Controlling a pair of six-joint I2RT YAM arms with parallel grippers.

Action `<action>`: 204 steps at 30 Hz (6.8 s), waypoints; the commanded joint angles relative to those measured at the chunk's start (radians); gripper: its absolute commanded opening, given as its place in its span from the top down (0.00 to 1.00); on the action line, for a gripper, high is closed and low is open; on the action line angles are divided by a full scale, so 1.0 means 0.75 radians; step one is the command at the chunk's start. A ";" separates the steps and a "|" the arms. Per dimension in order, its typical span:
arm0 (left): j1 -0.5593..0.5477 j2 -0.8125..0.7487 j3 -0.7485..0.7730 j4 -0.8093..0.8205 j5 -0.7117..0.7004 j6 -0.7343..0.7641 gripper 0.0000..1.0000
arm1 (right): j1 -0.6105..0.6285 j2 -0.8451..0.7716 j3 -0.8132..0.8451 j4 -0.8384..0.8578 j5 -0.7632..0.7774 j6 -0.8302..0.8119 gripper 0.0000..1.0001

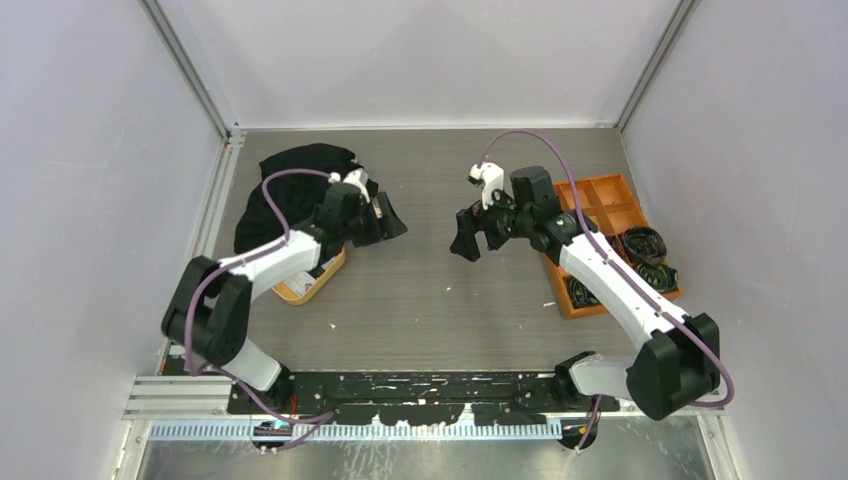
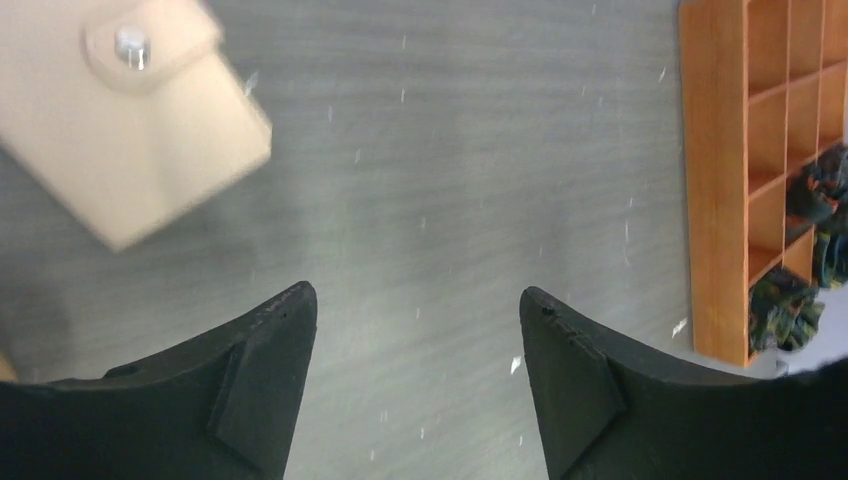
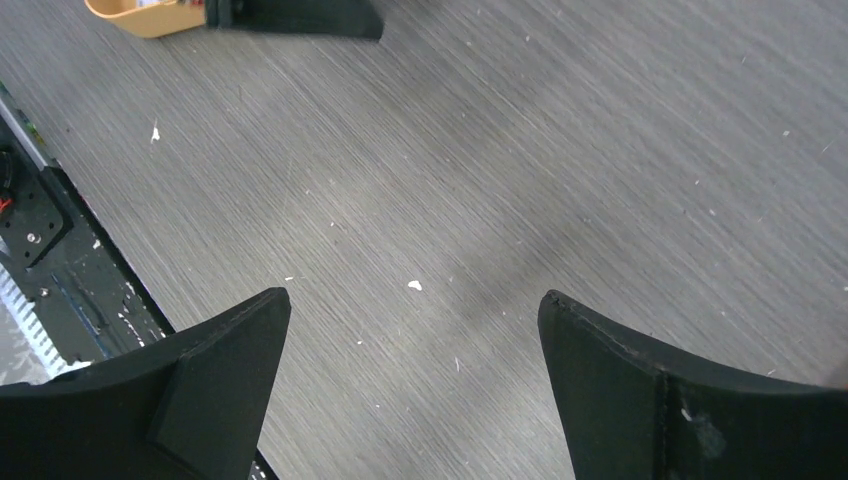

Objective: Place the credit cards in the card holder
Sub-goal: Move the card holder to the center of the board, then open the card holder at the center of the board.

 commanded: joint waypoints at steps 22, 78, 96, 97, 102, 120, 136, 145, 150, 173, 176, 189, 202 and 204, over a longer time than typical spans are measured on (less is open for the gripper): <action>0.229 0.598 0.691 -0.605 -0.330 -0.227 0.33 | -0.042 0.093 0.085 -0.043 -0.071 0.017 0.00; -0.459 0.393 -0.153 0.546 0.125 -0.291 0.87 | 0.290 0.520 -0.079 -0.141 0.237 -0.742 0.44; -0.458 0.407 -0.177 0.571 0.118 -0.296 0.90 | 0.318 0.623 -0.024 -0.224 0.404 -0.773 0.85; -0.456 0.407 -0.175 0.563 0.113 -0.291 0.91 | 0.319 0.620 -0.017 -0.229 0.404 -0.763 0.90; -0.444 0.412 -0.167 0.543 0.109 -0.290 0.91 | 0.319 0.553 0.009 -0.303 0.311 -0.782 0.99; -0.421 0.210 -0.140 0.499 0.074 -0.199 0.42 | -0.023 0.264 -0.070 -0.121 -0.387 -0.378 0.99; -0.423 0.018 -0.219 0.430 0.099 -0.106 0.21 | -0.068 0.249 -0.083 -0.061 -0.468 -0.288 0.99; -0.461 0.068 -0.120 0.231 0.083 -0.021 0.23 | -0.078 0.256 -0.087 -0.063 -0.462 -0.290 0.99; -0.466 0.098 -0.075 0.161 0.098 0.001 0.36 | -0.084 0.259 -0.087 -0.071 -0.462 -0.299 0.99; -0.309 0.328 0.138 0.056 0.394 0.137 0.98 | -0.089 -0.175 -0.410 -0.579 -0.524 -1.852 0.27; -0.290 0.368 0.146 0.023 0.382 0.103 0.98 | -0.048 -0.115 -0.391 -0.497 -0.489 -1.772 0.35; -0.284 0.439 0.265 -0.149 0.340 0.130 0.97 | 0.175 0.167 -0.356 -0.013 -0.132 -1.362 0.40; -0.285 0.444 0.241 -0.092 0.422 0.152 0.98 | 0.281 0.265 -0.341 0.277 0.159 -1.155 0.47; -0.284 0.444 0.241 -0.092 0.429 0.158 0.98 | 0.281 0.255 -0.333 0.321 0.175 -1.101 0.52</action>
